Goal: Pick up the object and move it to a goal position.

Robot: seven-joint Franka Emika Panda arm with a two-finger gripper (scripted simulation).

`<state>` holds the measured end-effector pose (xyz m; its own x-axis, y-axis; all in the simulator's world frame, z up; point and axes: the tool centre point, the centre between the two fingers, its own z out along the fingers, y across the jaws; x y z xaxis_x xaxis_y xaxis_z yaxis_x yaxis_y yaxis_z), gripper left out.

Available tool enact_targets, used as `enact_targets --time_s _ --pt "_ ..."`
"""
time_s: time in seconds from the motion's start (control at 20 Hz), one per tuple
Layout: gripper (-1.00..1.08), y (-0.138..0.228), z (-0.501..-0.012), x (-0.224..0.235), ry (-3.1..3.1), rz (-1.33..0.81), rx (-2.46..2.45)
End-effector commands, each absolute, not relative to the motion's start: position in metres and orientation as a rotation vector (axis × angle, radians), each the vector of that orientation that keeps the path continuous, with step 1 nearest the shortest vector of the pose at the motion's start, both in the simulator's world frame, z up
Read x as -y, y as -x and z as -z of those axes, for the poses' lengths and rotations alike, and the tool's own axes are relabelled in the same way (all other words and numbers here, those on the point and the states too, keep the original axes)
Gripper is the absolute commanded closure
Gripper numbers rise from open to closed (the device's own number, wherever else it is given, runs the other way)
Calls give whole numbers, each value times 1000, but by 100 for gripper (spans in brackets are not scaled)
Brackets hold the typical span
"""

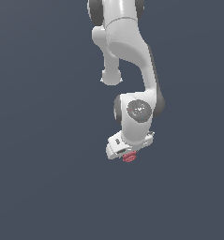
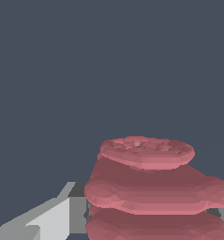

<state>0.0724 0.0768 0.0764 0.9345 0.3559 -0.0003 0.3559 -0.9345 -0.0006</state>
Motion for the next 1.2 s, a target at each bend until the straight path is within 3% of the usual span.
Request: enact_targets --time_s 0.0,0.55,1.15 --pt "108 -83 -89 -69 3089 0 568" --pt "108 -125 -136 -41 3089 0 568" --pt "108 -138 -148 -34 3090 0 568"
